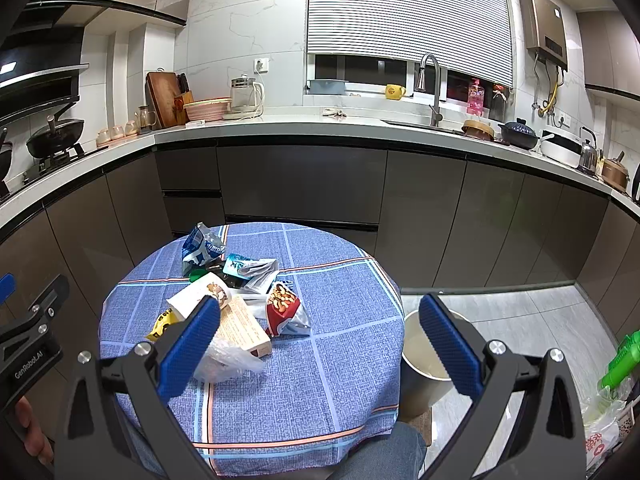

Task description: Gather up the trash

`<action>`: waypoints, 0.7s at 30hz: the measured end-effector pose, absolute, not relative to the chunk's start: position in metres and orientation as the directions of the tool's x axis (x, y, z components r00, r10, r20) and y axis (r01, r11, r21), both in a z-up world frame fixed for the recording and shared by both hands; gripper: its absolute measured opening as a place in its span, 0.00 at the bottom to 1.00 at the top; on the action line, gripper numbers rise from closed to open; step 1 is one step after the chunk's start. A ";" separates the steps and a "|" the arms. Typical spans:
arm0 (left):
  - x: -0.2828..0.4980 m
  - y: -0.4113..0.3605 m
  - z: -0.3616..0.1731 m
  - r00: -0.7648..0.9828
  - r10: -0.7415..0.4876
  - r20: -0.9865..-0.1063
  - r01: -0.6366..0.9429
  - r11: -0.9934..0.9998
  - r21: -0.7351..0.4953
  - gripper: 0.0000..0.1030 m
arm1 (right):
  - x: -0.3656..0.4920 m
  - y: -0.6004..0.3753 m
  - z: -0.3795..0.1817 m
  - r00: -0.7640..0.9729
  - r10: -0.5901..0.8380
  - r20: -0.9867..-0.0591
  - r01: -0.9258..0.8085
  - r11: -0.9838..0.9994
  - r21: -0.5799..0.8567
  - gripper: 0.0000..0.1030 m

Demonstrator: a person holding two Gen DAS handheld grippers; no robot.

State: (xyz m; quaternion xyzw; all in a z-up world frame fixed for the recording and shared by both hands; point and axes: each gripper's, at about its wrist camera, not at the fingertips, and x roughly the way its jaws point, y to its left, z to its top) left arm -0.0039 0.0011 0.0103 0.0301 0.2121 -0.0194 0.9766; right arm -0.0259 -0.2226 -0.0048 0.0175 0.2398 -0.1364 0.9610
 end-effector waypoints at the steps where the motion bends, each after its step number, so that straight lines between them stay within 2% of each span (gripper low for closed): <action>1: -0.004 0.001 0.011 0.909 -0.025 -0.416 0.051 0.997 0.050 0.92 | -0.026 -0.222 -0.005 0.848 -0.254 -0.466 0.271 0.962 -0.032 0.97; 21: -0.005 0.001 0.011 0.909 -0.026 -0.415 0.051 0.997 0.049 0.92 | -0.028 -0.226 0.002 0.847 -0.255 -0.467 0.272 0.962 -0.033 0.97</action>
